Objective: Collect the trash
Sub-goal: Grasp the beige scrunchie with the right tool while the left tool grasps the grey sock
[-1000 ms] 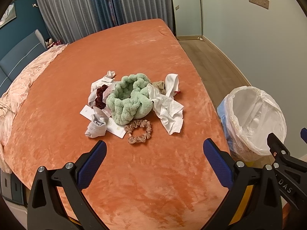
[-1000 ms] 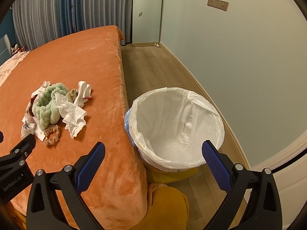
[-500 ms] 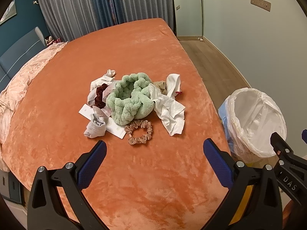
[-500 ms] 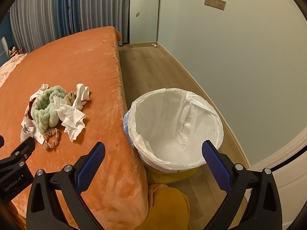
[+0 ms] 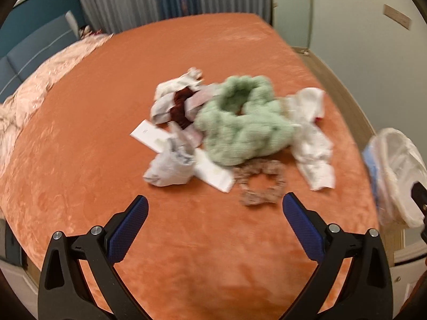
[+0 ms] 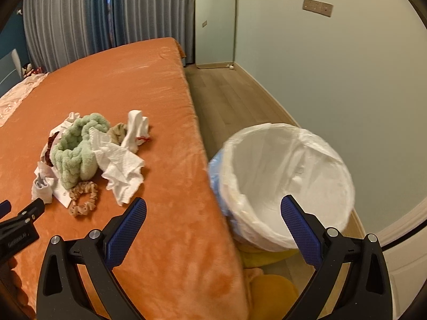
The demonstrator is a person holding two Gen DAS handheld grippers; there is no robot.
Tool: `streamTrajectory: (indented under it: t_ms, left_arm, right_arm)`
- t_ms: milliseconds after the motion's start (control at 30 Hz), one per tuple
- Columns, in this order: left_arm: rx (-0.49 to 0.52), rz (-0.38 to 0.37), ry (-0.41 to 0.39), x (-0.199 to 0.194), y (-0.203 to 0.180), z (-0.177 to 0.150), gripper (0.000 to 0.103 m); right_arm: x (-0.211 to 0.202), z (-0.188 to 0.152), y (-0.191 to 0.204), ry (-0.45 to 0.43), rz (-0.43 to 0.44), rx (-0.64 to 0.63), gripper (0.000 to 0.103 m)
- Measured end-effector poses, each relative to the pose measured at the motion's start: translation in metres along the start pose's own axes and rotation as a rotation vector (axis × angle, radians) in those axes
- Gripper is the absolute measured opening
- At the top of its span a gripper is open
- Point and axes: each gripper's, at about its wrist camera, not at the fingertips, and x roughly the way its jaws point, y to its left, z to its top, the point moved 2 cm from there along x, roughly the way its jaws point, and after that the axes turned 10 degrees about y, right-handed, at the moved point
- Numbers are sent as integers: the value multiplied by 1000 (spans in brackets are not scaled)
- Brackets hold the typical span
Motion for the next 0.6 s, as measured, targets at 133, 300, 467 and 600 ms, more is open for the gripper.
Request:
streamTrajectory:
  t_ms: [133, 300, 467, 600]
  left_arm:
    - [-97, -18, 13, 30, 39, 22, 96]
    - [-100, -72, 2, 55, 56, 45, 96]
    - [-70, -99, 30, 80, 57, 60, 75]
    - [-45, -112, 44, 88, 53, 59, 59]
  right_arm:
    - [24, 8, 34, 19, 35, -47, 96]
    - [50, 19, 71, 48, 107, -76, 95]
    - [64, 25, 114, 63, 145, -153, 90]
    - [77, 21, 148, 103, 185, -213, 74]
